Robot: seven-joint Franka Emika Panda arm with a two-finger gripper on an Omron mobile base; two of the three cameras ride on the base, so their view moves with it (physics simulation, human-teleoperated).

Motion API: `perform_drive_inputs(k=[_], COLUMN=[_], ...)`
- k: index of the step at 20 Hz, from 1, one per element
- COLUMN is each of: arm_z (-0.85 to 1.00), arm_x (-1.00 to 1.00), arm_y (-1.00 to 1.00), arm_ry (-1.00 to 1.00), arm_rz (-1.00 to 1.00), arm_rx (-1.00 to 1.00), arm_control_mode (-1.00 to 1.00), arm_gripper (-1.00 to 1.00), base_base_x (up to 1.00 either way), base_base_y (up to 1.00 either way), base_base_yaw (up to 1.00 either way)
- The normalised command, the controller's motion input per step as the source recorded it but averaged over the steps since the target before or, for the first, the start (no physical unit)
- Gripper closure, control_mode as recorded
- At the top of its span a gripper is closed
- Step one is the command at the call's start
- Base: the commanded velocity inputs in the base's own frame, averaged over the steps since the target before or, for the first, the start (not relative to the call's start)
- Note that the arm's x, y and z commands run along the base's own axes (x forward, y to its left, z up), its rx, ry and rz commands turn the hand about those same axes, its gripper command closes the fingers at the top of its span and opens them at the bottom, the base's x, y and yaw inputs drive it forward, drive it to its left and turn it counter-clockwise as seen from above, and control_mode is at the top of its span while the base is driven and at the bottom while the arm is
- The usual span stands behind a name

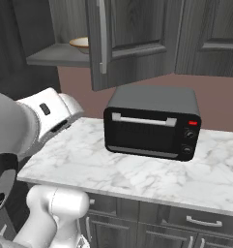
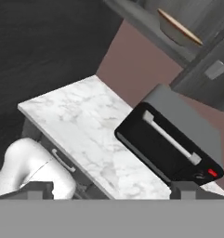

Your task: Move the bowls from the cabinet to the plates on the dining table.

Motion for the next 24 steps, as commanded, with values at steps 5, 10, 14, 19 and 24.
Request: perform_drive_inputs(k=[5,10,14,19,24], arm_z=[-0.05,0.05,0.16,0.14,0.09], arm_x=[-0.25,-0.07,0.06,0.35,0.59], arm_y=[0.71,0.59,0.49,0.26,0.09], arm_ry=[-0.17,-0.20,-0.19,-0.18,-0.16], arm_rz=[-0.04,-0.08,-0.11,-0.09,-0.10], arm_rx=[-0.41,-0.42,-0.36,-0.29,-0.24], arm_control_mode=[-1.00,-1.00,-1.00,-1.00,-1.00], arm_gripper=[-1.00,-1.00,-1.00,-1.00,-1.00], base_base_x=[0.00,0.00,0.00,0.00,0.00], base_base_y=[0.00,0.00,0.00,0.00,0.00], base_base_yaw=[0.00,0.00,0.00,0.00,0.00])
